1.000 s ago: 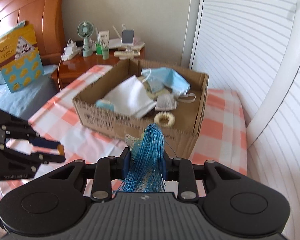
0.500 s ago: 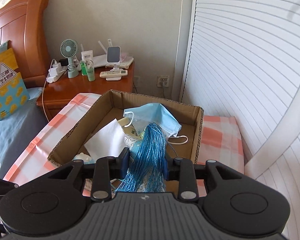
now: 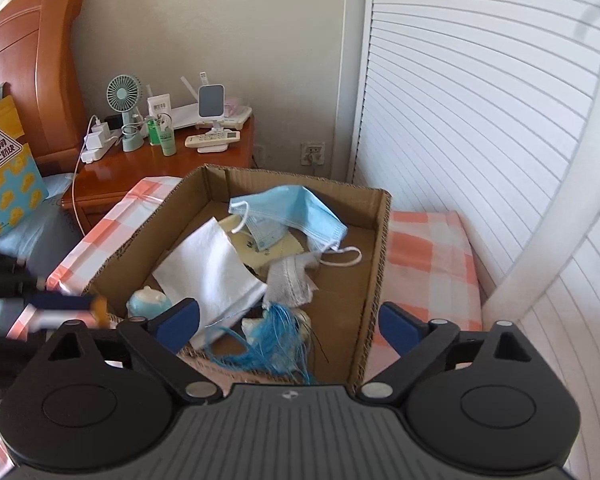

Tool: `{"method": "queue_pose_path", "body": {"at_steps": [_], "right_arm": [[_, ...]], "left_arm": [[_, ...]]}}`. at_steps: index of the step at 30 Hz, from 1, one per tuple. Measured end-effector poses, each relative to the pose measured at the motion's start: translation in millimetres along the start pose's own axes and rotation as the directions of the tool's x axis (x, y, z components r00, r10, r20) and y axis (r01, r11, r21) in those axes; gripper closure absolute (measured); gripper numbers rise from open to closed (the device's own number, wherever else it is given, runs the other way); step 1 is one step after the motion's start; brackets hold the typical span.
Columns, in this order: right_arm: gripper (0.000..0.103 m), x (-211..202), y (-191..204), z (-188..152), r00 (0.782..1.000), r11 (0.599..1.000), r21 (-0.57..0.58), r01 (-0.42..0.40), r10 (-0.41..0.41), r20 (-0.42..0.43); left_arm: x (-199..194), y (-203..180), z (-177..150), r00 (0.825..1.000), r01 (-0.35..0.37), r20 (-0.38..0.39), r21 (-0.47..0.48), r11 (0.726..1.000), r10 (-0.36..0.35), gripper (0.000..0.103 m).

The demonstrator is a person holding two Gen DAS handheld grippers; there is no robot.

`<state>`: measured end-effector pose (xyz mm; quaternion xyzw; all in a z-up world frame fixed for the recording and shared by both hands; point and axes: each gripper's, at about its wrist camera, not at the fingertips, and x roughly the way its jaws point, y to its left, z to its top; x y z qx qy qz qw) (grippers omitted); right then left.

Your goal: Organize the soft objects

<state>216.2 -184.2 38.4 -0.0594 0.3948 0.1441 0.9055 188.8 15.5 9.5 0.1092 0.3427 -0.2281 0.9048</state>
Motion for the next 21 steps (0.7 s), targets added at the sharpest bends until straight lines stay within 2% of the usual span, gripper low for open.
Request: {"method": "queue_pose_path", "body": {"at_steps": [4, 5, 6, 7, 8, 9, 10, 12, 14, 17, 21], "right_arm": [[0.004, -8.5, 1.1, -15.6, 1.000, 1.000, 0.003, 0.008, -0.008, -0.003], [0.004, -10.1, 2.5, -18.8, 1.000, 1.000, 0.001, 0.015, -0.015, -0.004], [0.004, -11.7, 4.6, -22.0, 1.000, 1.000, -0.003, 0.024, -0.024, -0.006], [0.004, -14.1, 6.7, -25.0, 1.000, 1.000, -0.007, 0.029, -0.029, -0.004], [0.004, -16.4, 8.7, -27.4, 0.999, 0.999, -0.010, 0.034, -0.034, 0.000], [0.004, -19.0, 10.5, -29.5, 0.999, 0.999, -0.013, 0.039, -0.039, 0.002], [0.003, -21.1, 12.8, -31.3, 0.999, 0.999, -0.016, 0.046, -0.046, 0.003], [0.002, -25.5, 14.5, -35.6, 0.999, 0.999, -0.013, 0.050, -0.050, 0.006], [0.002, -29.1, 14.3, -38.4, 0.999, 0.999, 0.000, 0.040, -0.040, 0.002], [0.002, -34.7, 15.1, -41.1, 0.999, 0.998, 0.033, 0.048, -0.048, 0.002], [0.001, -41.6, 17.3, -45.4, 0.993, 0.988, 0.095, 0.119, -0.120, 0.005]], "left_arm": [[22.1, 16.9, 22.8, 0.998, -0.060, 0.009, -0.040, 0.997, 0.060, 0.081], [27.0, 20.6, 26.5, 0.997, -0.075, 0.017, -0.054, 0.996, 0.076, 0.074], [31.4, 23.2, 29.2, 0.996, -0.085, 0.019, -0.067, 0.994, 0.087, 0.052], [34.3, 25.0, 30.7, 0.995, -0.100, 0.024, -0.078, 0.992, 0.102, 0.037], [34.4, 25.1, 31.0, 0.991, -0.120, 0.040, -0.082, 0.989, 0.124, 0.012], [31.4, 24.2, 29.7, 0.986, -0.146, 0.075, -0.083, 0.986, 0.152, 0.003], [26.5, 22.9, 28.0, 0.978, -0.165, 0.113, -0.079, 0.983, 0.173, 0.003], [17.4, 19.6, 24.0, 0.971, -0.184, 0.139, -0.074, 0.980, 0.193, 0.002], [8.5, 14.8, 20.0, 0.970, -0.187, 0.146, -0.066, 0.980, 0.195, 0.001], [-6.2, 3.9, 11.5, 0.956, -0.244, 0.151, -0.071, 0.967, 0.252, 0.001], [-28.7, -15.7, -6.7, 0.938, -0.307, 0.127, -0.122, 0.944, 0.321, 0.001]]}}
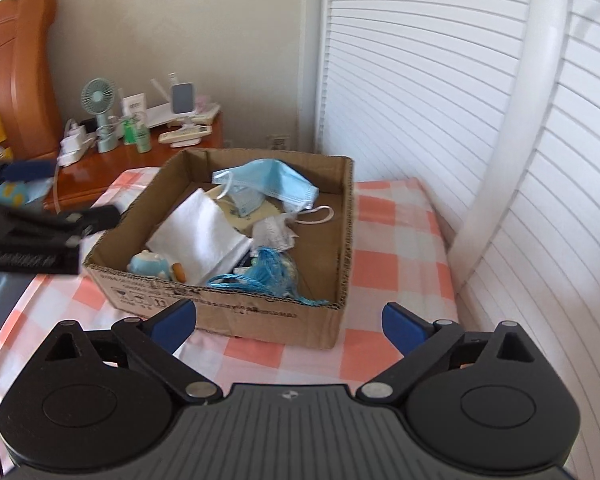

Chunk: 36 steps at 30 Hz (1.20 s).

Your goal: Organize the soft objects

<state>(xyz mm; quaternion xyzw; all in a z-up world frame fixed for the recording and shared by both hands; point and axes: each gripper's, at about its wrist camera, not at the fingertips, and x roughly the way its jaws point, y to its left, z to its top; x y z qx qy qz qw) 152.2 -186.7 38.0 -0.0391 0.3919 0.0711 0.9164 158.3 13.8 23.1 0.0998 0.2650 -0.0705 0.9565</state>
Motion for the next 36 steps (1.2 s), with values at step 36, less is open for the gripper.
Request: {"method": "queue_pose_path", "body": {"at_steps": [36], "right_arm": [[0.000, -37.3, 30.7, -32.5, 0.994, 0.993, 0.061, 0.105, -0.104, -0.013]], "left_arm": [[-61.3, -6.4, -29.7, 0.975, -0.073, -0.221, -0.210, 0.975, 0.025, 0.001]]}}
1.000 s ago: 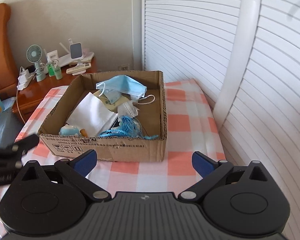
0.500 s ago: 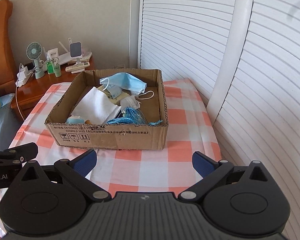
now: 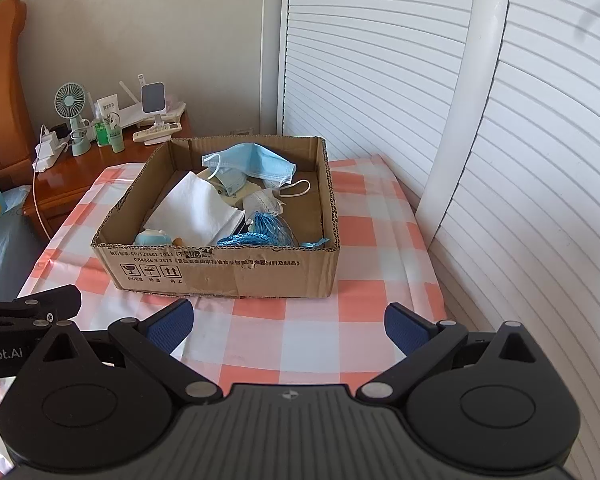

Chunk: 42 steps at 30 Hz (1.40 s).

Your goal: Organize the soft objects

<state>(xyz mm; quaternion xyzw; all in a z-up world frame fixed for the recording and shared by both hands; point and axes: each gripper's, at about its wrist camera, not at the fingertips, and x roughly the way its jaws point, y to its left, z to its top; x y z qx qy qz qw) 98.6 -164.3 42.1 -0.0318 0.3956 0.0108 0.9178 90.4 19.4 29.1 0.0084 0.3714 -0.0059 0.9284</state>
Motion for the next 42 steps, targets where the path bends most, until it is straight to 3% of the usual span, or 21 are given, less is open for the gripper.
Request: {"method": "queue_pose_path", "body": {"at_steps": [42], "right_arm": [[0.000, -2.4, 0.6, -0.6, 1.000, 1.000, -0.002, 0.016, -0.016, 0.008]], "left_arm": [[-1.1, 0.4, -1.3, 1.000, -0.008, 0.001, 0.005, 1.000, 0.008, 0.001]]}}
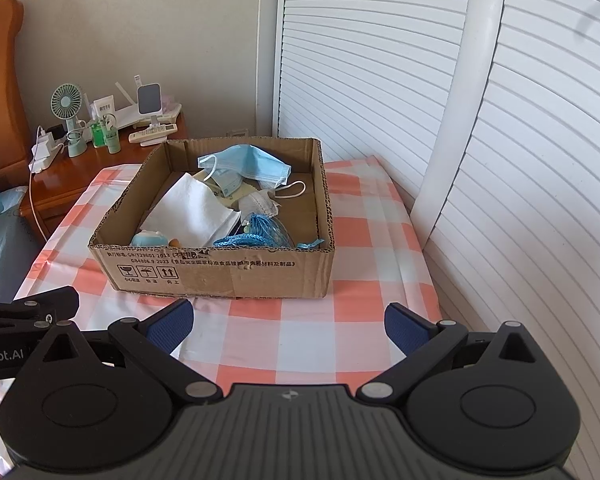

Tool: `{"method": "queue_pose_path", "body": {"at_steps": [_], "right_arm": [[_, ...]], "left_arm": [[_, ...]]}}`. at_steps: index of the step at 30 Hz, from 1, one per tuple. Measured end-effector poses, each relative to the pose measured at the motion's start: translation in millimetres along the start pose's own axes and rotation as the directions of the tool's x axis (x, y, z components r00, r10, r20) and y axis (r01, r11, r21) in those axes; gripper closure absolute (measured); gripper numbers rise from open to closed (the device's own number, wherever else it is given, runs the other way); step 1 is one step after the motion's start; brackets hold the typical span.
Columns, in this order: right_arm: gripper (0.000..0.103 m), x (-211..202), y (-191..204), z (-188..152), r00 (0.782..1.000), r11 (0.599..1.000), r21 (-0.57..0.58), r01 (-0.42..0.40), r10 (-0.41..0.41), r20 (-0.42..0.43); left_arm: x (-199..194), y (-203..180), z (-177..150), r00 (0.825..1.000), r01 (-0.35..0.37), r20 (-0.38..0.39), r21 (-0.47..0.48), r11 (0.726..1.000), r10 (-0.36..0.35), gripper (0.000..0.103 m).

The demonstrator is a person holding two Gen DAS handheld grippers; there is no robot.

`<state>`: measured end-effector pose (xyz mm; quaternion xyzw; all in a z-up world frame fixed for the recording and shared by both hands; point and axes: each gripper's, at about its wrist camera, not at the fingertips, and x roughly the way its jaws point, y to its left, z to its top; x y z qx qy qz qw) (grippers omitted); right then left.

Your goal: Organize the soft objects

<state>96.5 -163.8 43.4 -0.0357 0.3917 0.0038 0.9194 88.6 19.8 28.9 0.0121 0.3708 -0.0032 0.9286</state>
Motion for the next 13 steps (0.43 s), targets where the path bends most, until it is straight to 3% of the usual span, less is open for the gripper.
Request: {"method": "queue_pose_path", "body": {"at_steps": [13], "right_arm": [[0.000, -0.7, -0.4, -0.1, 1.000, 1.000, 0.001, 0.000, 0.000, 0.001]], "left_arm": [[-1.2, 0.0, 0.0, 1.000, 0.000, 0.001, 0.000, 1.000, 0.000, 0.001]]}}
